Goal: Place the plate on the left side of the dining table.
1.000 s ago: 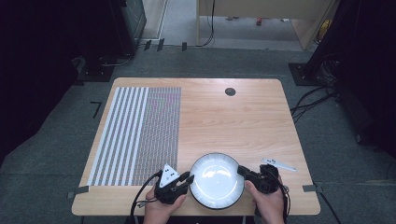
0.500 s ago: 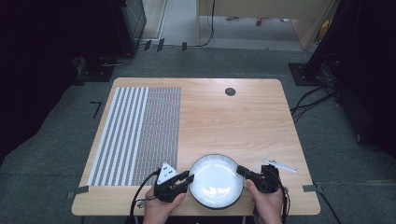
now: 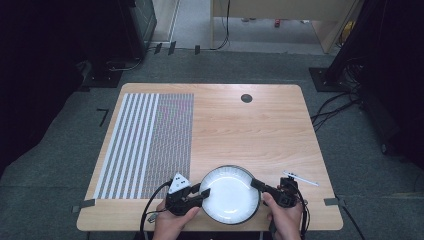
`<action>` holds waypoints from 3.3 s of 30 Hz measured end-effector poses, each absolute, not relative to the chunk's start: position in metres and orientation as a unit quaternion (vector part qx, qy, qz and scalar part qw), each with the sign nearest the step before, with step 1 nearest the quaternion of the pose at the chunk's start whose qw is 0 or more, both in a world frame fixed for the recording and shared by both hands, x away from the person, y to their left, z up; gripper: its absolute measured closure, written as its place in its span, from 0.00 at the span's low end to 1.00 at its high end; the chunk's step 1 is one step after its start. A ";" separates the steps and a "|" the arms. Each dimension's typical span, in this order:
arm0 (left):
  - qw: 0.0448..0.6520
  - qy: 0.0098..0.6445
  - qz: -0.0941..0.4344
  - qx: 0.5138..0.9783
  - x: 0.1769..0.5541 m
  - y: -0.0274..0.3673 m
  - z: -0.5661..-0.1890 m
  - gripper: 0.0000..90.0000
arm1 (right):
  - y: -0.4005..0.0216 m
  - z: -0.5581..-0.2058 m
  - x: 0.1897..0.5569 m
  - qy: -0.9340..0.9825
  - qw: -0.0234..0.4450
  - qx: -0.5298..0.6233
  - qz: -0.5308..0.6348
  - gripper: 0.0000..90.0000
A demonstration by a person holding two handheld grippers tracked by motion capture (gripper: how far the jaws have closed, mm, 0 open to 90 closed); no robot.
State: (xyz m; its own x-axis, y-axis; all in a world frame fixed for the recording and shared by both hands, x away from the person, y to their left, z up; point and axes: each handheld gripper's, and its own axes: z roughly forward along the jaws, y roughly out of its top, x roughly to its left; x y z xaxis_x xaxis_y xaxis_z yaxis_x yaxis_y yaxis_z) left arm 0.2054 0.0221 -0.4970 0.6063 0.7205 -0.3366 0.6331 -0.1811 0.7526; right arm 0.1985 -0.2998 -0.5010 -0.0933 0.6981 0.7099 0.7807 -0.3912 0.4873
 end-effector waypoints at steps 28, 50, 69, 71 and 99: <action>0.467 0.495 0.051 0.731 0.211 0.035 -0.486 0.87 | -0.277 -0.490 0.197 -0.568 -0.004 -0.649 -0.506 0.95; 0.483 0.518 0.065 0.703 0.225 0.077 -0.457 0.89 | -0.237 -0.455 0.227 -0.591 -0.011 -0.626 -0.508 0.96; 0.497 0.552 0.076 0.665 0.244 0.146 -0.429 0.90 | -0.167 -0.421 0.265 -0.618 -0.005 -0.598 -0.511 0.96; 0.498 0.554 0.079 0.662 0.246 0.153 -0.426 0.90 | -0.159 -0.417 0.270 -0.620 -0.006 -0.593 -0.513 0.96; 0.482 0.608 0.093 0.624 0.297 0.242 -0.426 0.92 | -0.060 -0.416 0.339 -0.645 0.000 -0.576 -0.503 0.96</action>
State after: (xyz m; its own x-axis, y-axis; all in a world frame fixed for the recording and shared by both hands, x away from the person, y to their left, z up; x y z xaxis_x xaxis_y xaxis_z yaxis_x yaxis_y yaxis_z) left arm 0.2973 0.2416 -0.4261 0.2434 0.8483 -0.4703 0.6697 0.2038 0.7141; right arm 0.3390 -0.0599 -0.4162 -0.3365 0.7426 0.5790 0.7424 -0.1691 0.6483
